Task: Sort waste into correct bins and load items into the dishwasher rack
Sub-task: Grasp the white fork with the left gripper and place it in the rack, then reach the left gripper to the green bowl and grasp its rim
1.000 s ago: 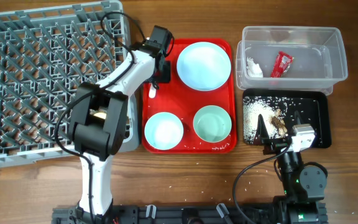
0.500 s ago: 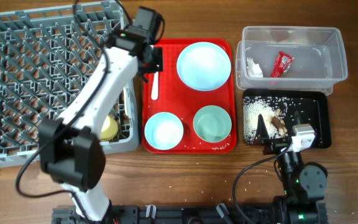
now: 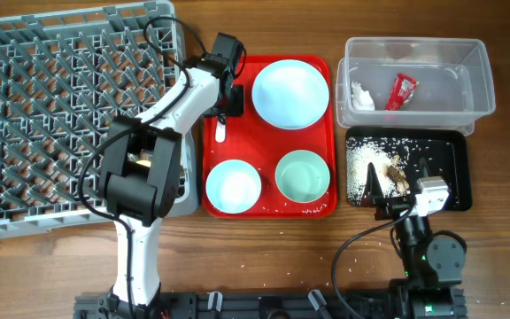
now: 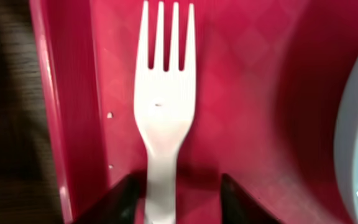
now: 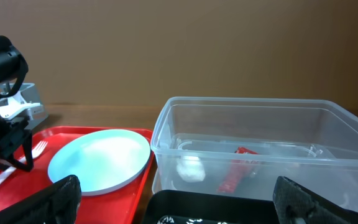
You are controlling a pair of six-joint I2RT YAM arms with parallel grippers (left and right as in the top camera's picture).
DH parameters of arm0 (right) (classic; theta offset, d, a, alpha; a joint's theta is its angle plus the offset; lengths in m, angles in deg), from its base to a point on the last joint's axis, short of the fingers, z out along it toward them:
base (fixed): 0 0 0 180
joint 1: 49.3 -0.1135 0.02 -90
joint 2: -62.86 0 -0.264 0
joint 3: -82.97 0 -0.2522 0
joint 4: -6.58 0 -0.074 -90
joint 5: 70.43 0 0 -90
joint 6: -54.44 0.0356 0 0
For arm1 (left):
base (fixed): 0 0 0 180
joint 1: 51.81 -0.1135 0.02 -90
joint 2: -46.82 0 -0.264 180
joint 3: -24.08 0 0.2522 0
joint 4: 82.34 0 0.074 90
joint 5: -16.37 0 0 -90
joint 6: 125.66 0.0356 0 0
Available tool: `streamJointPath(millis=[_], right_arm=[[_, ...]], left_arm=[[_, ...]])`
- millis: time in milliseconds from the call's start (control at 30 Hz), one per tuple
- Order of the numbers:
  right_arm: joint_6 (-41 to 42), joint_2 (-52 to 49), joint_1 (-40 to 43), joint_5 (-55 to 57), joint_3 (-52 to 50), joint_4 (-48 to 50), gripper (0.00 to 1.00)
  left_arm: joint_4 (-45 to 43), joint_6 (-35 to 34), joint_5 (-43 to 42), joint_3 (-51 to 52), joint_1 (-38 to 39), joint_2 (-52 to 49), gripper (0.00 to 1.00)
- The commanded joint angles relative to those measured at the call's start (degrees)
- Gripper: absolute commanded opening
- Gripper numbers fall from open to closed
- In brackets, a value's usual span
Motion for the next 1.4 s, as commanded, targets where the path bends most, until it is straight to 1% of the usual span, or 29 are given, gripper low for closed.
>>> streamJointPath(millis=[0, 33, 167, 267, 433, 500, 600, 633, 700, 733, 767, 800, 833, 900, 933, 967, 1000, 1033, 1100, 1200, 1267, 1333, 1367], right_arm=[[0.3, 0.5, 0.2, -0.5, -0.2, 0.2, 1.0], [0.3, 0.5, 0.2, -0.5, -0.2, 0.2, 1.0], [0.3, 0.5, 0.2, -0.5, -0.2, 0.2, 1.0], [0.3, 0.5, 0.2, -0.5, -0.2, 0.2, 1.0], [0.3, 0.5, 0.2, -0.5, -0.2, 0.2, 1.0], [0.3, 0.5, 0.2, -0.5, -0.2, 0.2, 1.0], [0.3, 0.5, 0.2, -0.5, -0.2, 0.2, 1.0], [0.3, 0.5, 0.2, -0.5, -0.2, 0.2, 1.0], [0.3, 0.5, 0.2, -0.5, -0.2, 0.2, 1.0], [0.3, 0.5, 0.2, -0.5, -0.2, 0.2, 1.0], [0.3, 0.5, 0.2, -0.5, -0.2, 0.2, 1.0], [0.3, 0.5, 0.2, -0.5, -0.2, 0.2, 1.0], [0.3, 0.5, 0.2, -0.5, -0.2, 0.2, 1.0], [0.3, 0.5, 0.2, -0.5, -0.2, 0.2, 1.0], [0.3, 0.5, 0.2, -0.5, -0.2, 0.2, 1.0], [0.3, 0.5, 0.2, -0.5, -0.2, 0.2, 1.0], [0.3, 0.5, 0.2, -0.5, -0.2, 0.2, 1.0], [0.3, 0.5, 0.2, -0.5, -0.2, 0.2, 1.0], [0.3, 0.5, 0.2, -0.5, -0.2, 0.2, 1.0], [0.3, 0.5, 0.2, -0.5, -0.2, 0.2, 1.0], [0.3, 0.5, 0.2, -0.5, -0.2, 0.2, 1.0], [0.3, 0.5, 0.2, -0.5, -0.2, 0.2, 1.0], [0.3, 0.5, 0.2, -0.5, -0.2, 0.2, 1.0]], left_arm=[[1.0, 0.5, -0.5, 0.3, -0.3, -3.8, 0.19], [1.7, 0.2, -0.5, 0.2, -0.3, -3.2, 0.13], [6.3, 0.1, -0.5, -1.6, -0.3, 0.6, 0.08], [9.4, -1.8, -0.6, -1.9, -0.3, 5.8, 0.08], [15.7, -1.8, -0.5, -1.9, -0.3, 18.0, 0.09], [17.9, -1.8, 4.4, -1.9, -0.5, 21.9, 0.1], [22.5, -1.9, 16.3, -1.7, -3.4, 23.3, 0.1], [22.2, -2.2, 17.1, -0.5, -5.1, 23.1, 0.1], [20.3, -5.7, 15.8, 3.4, -8.5, 22.5, 0.12], [17.4, -5.9, 13.1, 6.5, -10.1, 22.3, 0.15], [16.4, -6.0, 11.8, 7.7, -10.9, 22.2, 0.18], [15.6, -5.9, 9.7, 8.2, -11.5, 22.1, 0.37], [15.0, -4.1, 7.3, 8.0, -11.5, 22.4, 0.48], [15.5, -2.7, 3.5, 6.6, -10.9, 23.3, 0.58], [15.2, -2.7, 2.6, 6.3, -10.5, 24.0, 0.67], [14.7, -3.0, 2.6, 6.3, -10.1, 24.2, 0.67], [13.6, -2.9, 2.7, 6.3, -9.7, 24.0, 0.61], [12.1, -2.9, 2.7, 6.3, -9.7, 23.5, 0.6], [9.1, -2.9, 2.6, 6.3, -9.7, 21.7, 0.5], [8.4, -2.9, 2.6, 6.3, -9.7, 18.1, 0.39], [8.7, -1.0, 1.5, 6.3, -9.6, 15.3, 0.34], [8.9, 0.6, 0.6, 6.3, -9.6, 14.1, 0.24], [8.8, 0.7, 0.6, 6.3, -9.6, 14.0, 0.12]])
